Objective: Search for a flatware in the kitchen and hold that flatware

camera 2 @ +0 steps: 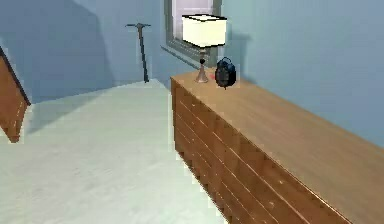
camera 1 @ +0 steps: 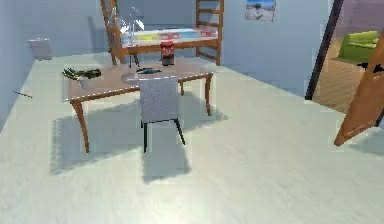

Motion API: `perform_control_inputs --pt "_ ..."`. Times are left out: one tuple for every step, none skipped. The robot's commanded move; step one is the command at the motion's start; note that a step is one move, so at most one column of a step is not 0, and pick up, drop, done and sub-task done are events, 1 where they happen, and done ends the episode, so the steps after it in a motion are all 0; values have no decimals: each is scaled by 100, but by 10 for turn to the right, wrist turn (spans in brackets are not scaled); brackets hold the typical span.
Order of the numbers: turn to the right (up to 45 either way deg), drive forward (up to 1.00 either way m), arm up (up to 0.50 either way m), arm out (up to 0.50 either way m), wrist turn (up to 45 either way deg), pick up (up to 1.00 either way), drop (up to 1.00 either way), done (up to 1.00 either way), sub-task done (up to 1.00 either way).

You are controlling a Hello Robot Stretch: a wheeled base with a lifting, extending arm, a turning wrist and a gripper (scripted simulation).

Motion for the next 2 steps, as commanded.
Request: perform_control_inputs --pt "210 0 0 0 0 0 0 0 0" --pt "0 100 0 0 0 0 0 0 0"
